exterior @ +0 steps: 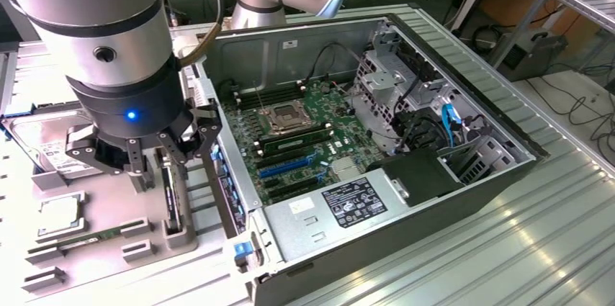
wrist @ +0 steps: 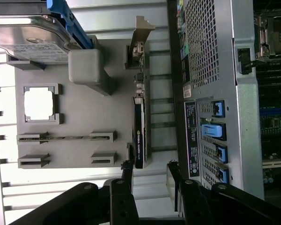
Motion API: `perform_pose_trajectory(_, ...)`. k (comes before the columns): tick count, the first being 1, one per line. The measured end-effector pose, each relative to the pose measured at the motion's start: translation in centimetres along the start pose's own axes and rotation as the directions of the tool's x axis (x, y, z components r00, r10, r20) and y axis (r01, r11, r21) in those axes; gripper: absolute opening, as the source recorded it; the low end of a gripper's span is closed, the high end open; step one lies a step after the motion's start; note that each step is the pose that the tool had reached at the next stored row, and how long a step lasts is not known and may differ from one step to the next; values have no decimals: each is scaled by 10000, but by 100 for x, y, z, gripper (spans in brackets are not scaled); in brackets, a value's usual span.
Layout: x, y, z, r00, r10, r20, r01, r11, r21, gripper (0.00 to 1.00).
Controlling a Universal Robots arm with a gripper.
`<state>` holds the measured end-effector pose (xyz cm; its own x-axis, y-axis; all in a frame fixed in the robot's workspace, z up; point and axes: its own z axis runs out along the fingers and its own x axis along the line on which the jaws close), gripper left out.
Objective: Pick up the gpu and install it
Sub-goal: 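Pick up the gpu and move the gpu toward the slot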
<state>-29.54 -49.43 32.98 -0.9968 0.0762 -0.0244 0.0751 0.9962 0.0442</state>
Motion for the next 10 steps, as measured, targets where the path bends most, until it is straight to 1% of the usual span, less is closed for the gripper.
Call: perform_pose_trajectory(10,1,-2,38,10000,0,0,0,10000,0,42)
